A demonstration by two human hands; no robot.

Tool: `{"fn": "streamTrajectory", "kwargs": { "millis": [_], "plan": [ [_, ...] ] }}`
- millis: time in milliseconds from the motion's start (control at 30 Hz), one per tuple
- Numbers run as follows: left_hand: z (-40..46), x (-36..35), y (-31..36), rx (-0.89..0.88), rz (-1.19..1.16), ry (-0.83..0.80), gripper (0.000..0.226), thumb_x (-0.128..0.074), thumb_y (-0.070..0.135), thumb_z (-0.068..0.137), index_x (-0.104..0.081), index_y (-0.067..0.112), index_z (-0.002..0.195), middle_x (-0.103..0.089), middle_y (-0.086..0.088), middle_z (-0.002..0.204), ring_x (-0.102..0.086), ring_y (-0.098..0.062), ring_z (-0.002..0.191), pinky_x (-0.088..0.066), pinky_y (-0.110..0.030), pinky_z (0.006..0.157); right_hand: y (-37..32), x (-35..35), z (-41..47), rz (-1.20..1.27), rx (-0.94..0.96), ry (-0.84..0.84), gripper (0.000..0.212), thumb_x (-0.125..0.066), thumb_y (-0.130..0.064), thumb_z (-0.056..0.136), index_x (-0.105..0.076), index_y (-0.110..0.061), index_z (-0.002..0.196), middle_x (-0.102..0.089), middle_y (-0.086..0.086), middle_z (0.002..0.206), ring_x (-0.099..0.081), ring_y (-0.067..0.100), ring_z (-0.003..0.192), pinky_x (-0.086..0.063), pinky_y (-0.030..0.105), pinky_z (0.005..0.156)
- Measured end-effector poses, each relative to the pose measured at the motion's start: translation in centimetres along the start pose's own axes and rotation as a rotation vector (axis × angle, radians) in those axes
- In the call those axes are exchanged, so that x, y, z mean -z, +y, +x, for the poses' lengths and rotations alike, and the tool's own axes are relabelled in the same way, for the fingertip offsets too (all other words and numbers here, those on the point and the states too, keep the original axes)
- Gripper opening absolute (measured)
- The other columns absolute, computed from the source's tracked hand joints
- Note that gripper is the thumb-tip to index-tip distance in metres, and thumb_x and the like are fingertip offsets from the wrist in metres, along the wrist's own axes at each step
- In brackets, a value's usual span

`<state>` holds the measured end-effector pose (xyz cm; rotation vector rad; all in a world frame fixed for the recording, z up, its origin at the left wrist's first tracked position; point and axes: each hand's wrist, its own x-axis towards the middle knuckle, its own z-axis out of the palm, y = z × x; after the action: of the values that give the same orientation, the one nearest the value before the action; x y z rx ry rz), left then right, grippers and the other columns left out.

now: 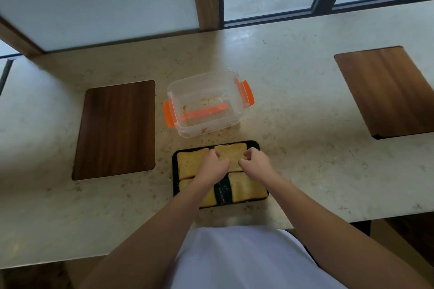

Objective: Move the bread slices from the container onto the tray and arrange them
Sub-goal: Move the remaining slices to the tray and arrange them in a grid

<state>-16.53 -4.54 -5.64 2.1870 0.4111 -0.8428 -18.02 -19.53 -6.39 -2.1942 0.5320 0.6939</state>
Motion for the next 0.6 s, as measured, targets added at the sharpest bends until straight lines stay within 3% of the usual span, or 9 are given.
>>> {"fn": "streamTrajectory", "kwargs": {
  "millis": [133, 233, 300, 367, 500, 600],
  "plan": [
    [-0.8, 0.2, -0.6, -0.053, 0.018, -0.011, 0.057, -0.056, 0.031, 0.092, -0.042, 0.012, 0.143, -0.049, -0.010, 0.139, -0.054, -0.024, 0.118, -0.050, -0.037, 0.089, 0.8, 0.8, -0.3, 0.013, 0.022, 0.014, 0.050, -0.059, -0.030, 0.090, -0.053, -0.012, 0.135, -0.060, 0.007, 0.132, -0.057, 0.022, 0.112, -0.047, 0.032, 0.084],
    [-1.9, 0.0, -1.2, -0.079, -0.005, -0.021, 0.055, -0.055, 0.032, 0.092, -0.042, 0.015, 0.143, -0.048, -0.005, 0.135, -0.055, -0.007, 0.096, -0.046, -0.025, 0.070, 2.6, 1.7, -1.3, 0.003, 0.025, 0.020, 0.048, -0.059, -0.027, 0.093, -0.052, -0.011, 0.137, -0.058, 0.008, 0.136, -0.056, 0.023, 0.120, -0.047, 0.032, 0.092],
    [-2.6, -0.3, -1.6, -0.068, -0.035, -0.040, 0.053, -0.056, 0.035, 0.092, -0.042, 0.018, 0.140, -0.053, 0.003, 0.120, -0.053, -0.002, 0.082, -0.040, -0.020, 0.058, 3.8, 2.0, -2.0, -0.017, 0.026, 0.000, 0.049, -0.059, -0.028, 0.094, -0.051, -0.010, 0.138, -0.057, 0.009, 0.136, -0.056, 0.022, 0.117, -0.047, 0.032, 0.091],
    [-3.3, -0.7, -2.0, -0.048, -0.066, -0.076, 0.049, -0.056, 0.038, 0.092, -0.044, 0.021, 0.137, -0.056, 0.009, 0.102, -0.055, -0.002, 0.077, -0.042, -0.021, 0.056, 4.5, 2.0, -2.6, -0.026, 0.030, -0.011, 0.048, -0.059, -0.029, 0.094, -0.051, -0.010, 0.137, -0.058, 0.008, 0.134, -0.055, 0.018, 0.108, -0.047, 0.030, 0.086],
    [-4.0, -1.3, -2.5, -0.024, -0.075, -0.144, 0.049, -0.058, 0.040, 0.090, -0.045, 0.022, 0.134, -0.056, 0.009, 0.104, -0.060, -0.007, 0.086, -0.049, -0.026, 0.063, 5.3, 1.6, -3.5, -0.053, 0.027, -0.019, 0.046, -0.059, -0.031, 0.092, -0.053, -0.012, 0.134, -0.058, 0.005, 0.128, -0.056, 0.015, 0.097, -0.047, 0.028, 0.078],
    [-4.5, -1.5, -2.6, 0.006, -0.110, -0.187, 0.047, -0.058, 0.039, 0.089, -0.045, 0.023, 0.131, -0.056, 0.007, 0.105, -0.062, -0.011, 0.090, -0.059, -0.037, 0.080, 5.5, 1.4, -4.0, -0.056, 0.015, -0.016, 0.047, -0.059, -0.032, 0.092, -0.053, -0.013, 0.134, -0.058, 0.004, 0.128, -0.057, 0.015, 0.099, -0.048, 0.030, 0.080]
  ]
}}
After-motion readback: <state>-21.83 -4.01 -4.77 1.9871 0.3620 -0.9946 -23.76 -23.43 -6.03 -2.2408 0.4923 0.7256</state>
